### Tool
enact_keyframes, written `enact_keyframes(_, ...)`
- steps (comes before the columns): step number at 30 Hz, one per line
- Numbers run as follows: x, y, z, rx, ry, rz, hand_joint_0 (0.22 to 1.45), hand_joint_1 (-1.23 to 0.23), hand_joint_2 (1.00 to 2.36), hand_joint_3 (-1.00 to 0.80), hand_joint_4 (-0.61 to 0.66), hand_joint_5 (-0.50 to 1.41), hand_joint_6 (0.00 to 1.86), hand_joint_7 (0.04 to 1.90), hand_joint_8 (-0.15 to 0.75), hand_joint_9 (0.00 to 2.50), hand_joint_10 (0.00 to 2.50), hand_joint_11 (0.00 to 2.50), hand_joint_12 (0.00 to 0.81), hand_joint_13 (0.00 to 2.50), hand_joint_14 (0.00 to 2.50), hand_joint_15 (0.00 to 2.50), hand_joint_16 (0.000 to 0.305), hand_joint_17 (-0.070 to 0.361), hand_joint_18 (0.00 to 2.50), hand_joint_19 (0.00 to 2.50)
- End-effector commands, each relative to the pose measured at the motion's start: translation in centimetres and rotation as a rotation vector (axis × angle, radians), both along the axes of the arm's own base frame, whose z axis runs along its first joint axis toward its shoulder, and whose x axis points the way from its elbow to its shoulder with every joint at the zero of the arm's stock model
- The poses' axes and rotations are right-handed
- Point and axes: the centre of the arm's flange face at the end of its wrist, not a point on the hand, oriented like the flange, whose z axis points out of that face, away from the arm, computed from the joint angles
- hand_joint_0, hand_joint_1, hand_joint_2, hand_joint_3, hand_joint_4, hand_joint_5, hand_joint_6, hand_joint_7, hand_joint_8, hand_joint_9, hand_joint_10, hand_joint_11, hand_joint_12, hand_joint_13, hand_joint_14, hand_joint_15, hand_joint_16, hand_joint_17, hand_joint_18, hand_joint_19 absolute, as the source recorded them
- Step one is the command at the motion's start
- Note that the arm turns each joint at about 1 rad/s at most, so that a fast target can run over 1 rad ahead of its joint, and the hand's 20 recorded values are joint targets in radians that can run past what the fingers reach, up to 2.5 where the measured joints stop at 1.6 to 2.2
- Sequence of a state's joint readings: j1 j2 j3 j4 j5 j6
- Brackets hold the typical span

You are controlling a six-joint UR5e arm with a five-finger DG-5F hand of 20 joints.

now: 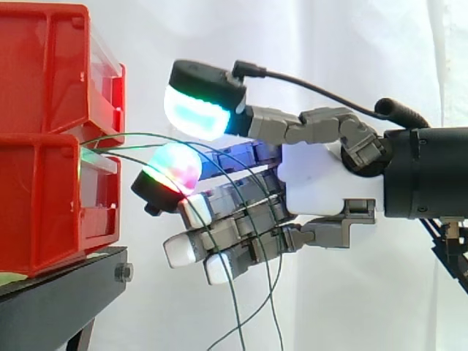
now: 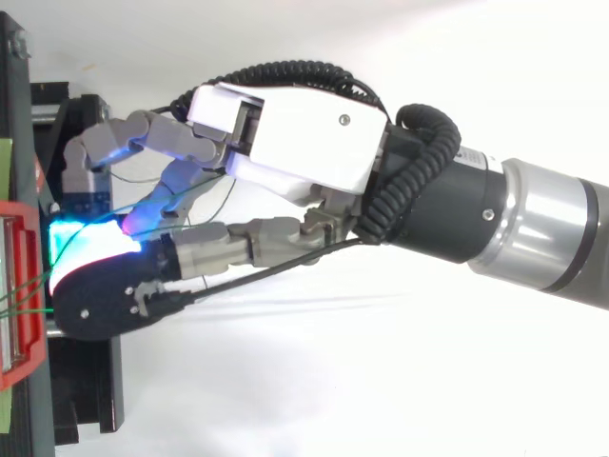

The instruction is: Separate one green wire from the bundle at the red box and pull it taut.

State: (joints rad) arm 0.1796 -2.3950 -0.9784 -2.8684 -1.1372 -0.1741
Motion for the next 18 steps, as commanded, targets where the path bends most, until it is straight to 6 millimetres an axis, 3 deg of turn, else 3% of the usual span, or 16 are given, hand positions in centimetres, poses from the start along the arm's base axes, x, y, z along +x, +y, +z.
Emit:
enact_keyframes(1, -0.13, -0.01, 0.4, 0.002, 0.005, 0.003, 0.53, -0.38, 1.0, -0.5, 0.23, -0.19, 0.84, 1.17, 0.336, 1.12, 0.02, 0.69, 0.368, 1.0, 0.02, 0.45, 0.052, 0.117, 0.86, 0.68)
enact_keyframes(4, -0.15, -0.03, 0.38, -0.001, 0.007, 0.001, 0.55, -0.34, 1.0, -0.5, 0.22, -0.18, 0.83, 1.21, 0.329, 1.13, 0.02, 0.68, 0.364, 1.0, 0.02, 0.46, 0.05, 0.113, 0.85, 0.7)
enact_keyframes(11, -0.17, -0.04, 0.36, -0.001, 0.01, 0.001, 0.58, -0.55, 1.02, -0.21, 0.23, -0.17, 0.84, 1.28, 0.34, 1.14, 0.02, 0.7, 0.365, 1.02, 0.02, 0.46, 0.049, 0.11, 0.88, 0.72)
enact_keyframes(18, -0.18, -0.16, 0.36, -0.001, 0.01, -0.001, 0.58, -0.68, 1.02, -0.12, 0.21, -0.19, 0.85, 1.25, 0.346, 1.12, 0.02, 0.73, 0.372, 1.01, 0.02, 0.46, 0.049, 0.111, 0.89, 0.71)
